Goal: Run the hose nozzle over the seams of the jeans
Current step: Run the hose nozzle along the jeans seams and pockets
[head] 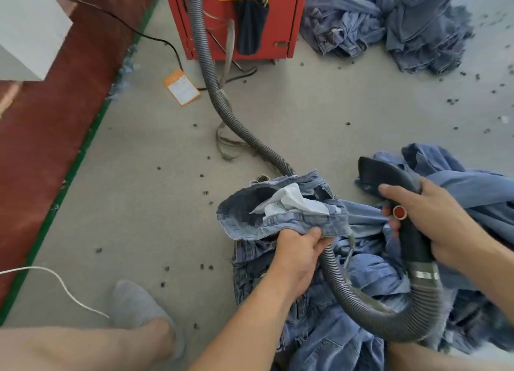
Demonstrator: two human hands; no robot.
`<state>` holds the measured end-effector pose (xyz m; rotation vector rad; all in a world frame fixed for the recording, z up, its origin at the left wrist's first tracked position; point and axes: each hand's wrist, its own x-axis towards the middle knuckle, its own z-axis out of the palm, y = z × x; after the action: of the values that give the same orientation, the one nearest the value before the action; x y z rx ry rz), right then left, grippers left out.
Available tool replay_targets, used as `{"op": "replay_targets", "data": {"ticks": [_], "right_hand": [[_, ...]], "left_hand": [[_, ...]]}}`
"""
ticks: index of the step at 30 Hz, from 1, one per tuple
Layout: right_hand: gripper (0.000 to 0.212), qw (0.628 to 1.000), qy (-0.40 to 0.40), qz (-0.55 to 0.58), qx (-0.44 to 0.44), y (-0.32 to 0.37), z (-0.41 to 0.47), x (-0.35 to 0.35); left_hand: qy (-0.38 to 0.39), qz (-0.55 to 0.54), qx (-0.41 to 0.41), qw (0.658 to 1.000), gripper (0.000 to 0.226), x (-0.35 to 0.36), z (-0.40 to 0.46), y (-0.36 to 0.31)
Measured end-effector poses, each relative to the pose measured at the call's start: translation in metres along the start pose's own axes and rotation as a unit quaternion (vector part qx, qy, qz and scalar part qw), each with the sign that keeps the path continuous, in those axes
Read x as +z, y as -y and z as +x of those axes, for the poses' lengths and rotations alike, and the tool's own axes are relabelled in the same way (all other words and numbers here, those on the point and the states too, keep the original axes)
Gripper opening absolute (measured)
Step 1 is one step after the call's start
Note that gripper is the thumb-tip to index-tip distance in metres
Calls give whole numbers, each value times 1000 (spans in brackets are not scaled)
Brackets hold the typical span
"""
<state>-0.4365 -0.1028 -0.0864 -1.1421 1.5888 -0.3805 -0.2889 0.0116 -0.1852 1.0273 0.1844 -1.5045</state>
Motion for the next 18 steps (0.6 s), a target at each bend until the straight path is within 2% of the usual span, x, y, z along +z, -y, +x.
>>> {"op": "replay_targets", "data": {"ticks": [2,4,7,10,12,16,18], "right_hand": [[31,997,17,-56,-50,14,-1,-7],[28,979,18,-158,-125,30,-2,-7],[44,916,-40,-333,-219,45,8,5],[49,848,-85,-435,-291,47,27,28],[55,810,-64,-497,-305,49,34,51],[68,794,52,-545,-263,45,47,102],[69,784,74,-558,-263,39,54,123]], "left_hand": [[11,45,-17,999,25,-3,-1,6],[6,89,-36,995,25,-9,-2,15],[-26,188,-61,980,21,-18,-6,26],[-50,280,-78,956,14,-26,-6,30],[-45,307,-87,947,14,-28,-9,28],[-25,396,-73,915,15,-29,-19,19],[-2,451,-69,890,15,-31,-23,18]]}}
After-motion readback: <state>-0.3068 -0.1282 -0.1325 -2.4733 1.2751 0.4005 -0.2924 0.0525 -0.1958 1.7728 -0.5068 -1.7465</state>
